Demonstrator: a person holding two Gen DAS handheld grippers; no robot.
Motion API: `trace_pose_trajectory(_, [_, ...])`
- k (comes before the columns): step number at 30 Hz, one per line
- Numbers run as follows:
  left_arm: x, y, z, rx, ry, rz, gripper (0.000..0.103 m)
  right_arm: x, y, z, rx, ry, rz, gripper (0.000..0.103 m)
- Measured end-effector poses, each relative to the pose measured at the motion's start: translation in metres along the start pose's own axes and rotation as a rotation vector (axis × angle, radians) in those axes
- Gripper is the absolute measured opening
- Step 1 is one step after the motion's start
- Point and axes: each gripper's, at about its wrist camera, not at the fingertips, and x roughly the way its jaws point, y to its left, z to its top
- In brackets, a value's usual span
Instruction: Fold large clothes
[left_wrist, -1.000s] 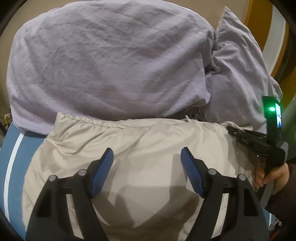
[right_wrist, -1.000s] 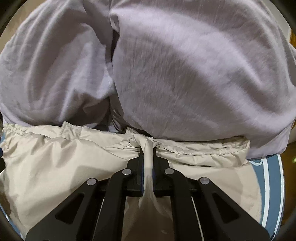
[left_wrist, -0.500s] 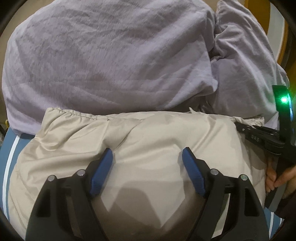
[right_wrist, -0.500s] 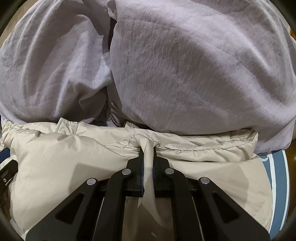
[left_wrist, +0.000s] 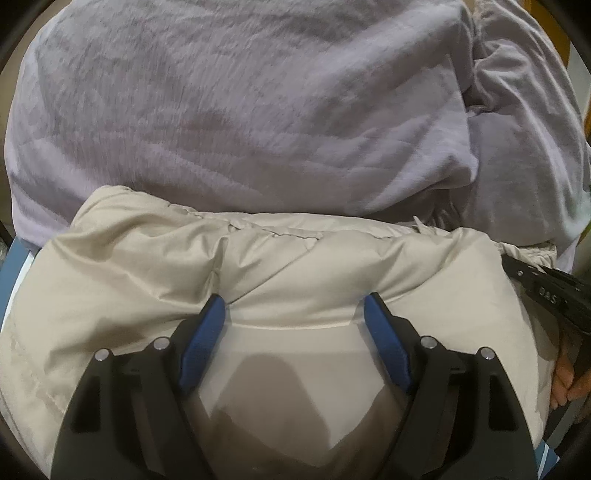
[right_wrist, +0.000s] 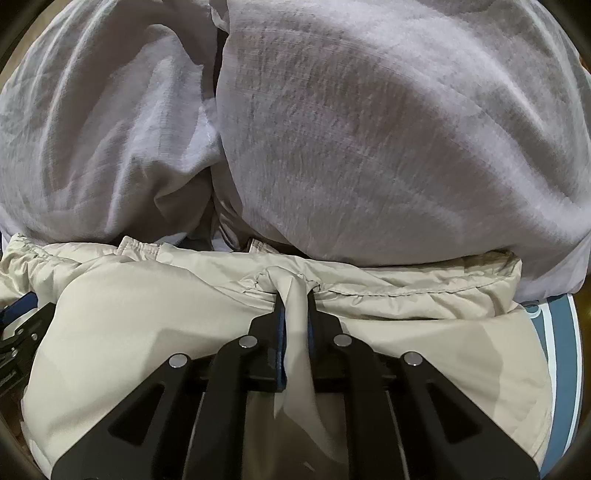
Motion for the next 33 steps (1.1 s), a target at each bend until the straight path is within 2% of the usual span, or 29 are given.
trace_pose_trajectory(5, [0.011,0.001,0.0,-0.008,0.004,0.018,0.08,-0.005,-0.005,0.0,0.024,0.001,0.014,0.018])
trace_pose_trajectory(8, [0.016,0.001,0.0,-0.008,0.023,0.022,0.081,-0.013,-0.003,0.0,0.026,-0.008,0.01,0.029])
trace_pose_trajectory(10, [0.019,0.0,0.0,-0.01,0.025,0.023,0.081,-0.026,0.001,-0.001,0.021,-0.037,0.021,0.042])
trace_pose_trajectory(13, [0.024,-0.001,0.0,-0.011,0.026,0.026,0.081,-0.04,0.006,-0.005,0.022,-0.071,0.041,0.053])
trace_pose_trajectory(18, [0.027,-0.001,0.0,-0.011,0.026,0.026,0.081,-0.043,0.012,-0.014,0.04,-0.068,0.045,0.059])
trace_pose_trajectory(22, [0.027,0.0,0.001,-0.01,0.026,0.024,0.082,-0.026,0.017,-0.027,0.017,-0.043,-0.019,0.062])
trace_pose_trajectory(33, [0.033,0.003,-0.004,-0.009,0.019,0.024,0.082,-0.003,0.025,-0.046,0.004,-0.088,-0.065,0.071])
